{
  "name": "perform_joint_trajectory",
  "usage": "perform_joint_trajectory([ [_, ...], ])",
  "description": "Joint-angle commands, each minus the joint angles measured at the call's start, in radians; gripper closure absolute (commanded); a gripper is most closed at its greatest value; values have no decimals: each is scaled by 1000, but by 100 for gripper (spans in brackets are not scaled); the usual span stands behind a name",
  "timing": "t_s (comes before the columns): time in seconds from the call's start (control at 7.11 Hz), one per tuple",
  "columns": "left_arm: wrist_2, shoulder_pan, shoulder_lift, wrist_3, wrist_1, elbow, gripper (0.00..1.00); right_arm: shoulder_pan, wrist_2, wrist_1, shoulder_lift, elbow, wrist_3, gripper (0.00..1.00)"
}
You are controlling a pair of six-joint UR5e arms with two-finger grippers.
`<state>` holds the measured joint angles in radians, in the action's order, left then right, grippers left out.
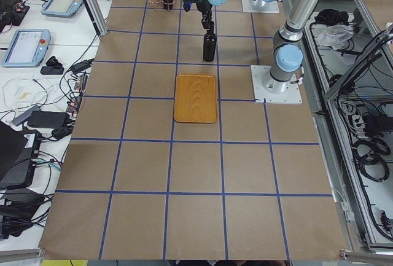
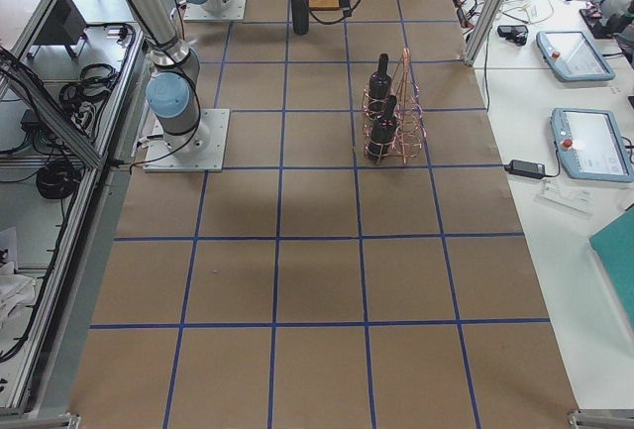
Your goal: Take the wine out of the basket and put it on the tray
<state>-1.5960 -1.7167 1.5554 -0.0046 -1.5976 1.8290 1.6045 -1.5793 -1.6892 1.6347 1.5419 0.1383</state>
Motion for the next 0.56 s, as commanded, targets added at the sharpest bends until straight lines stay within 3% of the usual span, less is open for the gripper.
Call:
perform_joint_trajectory([
  [0.0, 1, 0, 0, 0, -4, 1, 46, 0, -1, -1, -1, 14, -8, 0],
  [0.42, 1, 0, 2, -3, -11, 1, 54, -2, -7, -3, -3, 14, -2, 0],
])
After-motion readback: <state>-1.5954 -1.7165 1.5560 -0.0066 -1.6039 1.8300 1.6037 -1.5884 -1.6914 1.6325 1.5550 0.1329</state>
